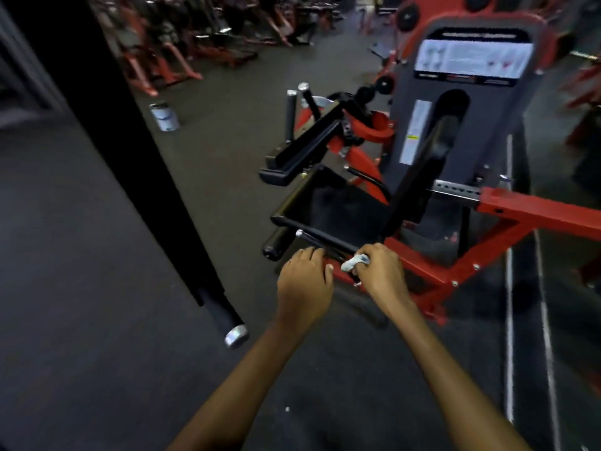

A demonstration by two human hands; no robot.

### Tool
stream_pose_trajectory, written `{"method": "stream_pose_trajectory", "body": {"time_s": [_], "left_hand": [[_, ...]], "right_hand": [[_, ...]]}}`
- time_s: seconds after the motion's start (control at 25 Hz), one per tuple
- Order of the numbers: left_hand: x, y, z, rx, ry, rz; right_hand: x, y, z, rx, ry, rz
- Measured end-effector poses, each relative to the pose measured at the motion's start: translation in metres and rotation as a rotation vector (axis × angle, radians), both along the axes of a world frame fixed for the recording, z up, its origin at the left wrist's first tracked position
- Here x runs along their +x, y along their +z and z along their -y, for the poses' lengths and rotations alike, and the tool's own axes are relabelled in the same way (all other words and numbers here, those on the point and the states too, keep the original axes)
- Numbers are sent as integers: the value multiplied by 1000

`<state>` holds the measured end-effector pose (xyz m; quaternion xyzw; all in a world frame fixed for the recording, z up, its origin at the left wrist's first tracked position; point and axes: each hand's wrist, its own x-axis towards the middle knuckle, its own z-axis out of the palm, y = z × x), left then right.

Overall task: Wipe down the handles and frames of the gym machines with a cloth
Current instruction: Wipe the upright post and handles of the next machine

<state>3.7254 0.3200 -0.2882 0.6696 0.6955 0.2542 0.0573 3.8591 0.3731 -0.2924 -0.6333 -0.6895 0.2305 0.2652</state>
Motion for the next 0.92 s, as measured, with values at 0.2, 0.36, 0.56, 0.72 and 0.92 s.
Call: {"method": "stream_pose_trajectory", "body": {"time_s": [0.2,0.36,0.56,0.72,0.92], "left_hand": [[-53,15,67,433,54,73],[-141,42,87,788,316,4],[-201,54,42,762,89,-89],[-205,47,25,768,-50,15],[-209,42,20,810,-126,53]], "right_hand": [[-57,-4,40,-124,256,-217],[-129,17,62,26,505,-282],[-179,7,81,37,642,-135],[-139,-3,92,133,697,52],[-192,8,75,223,687,147]]}}
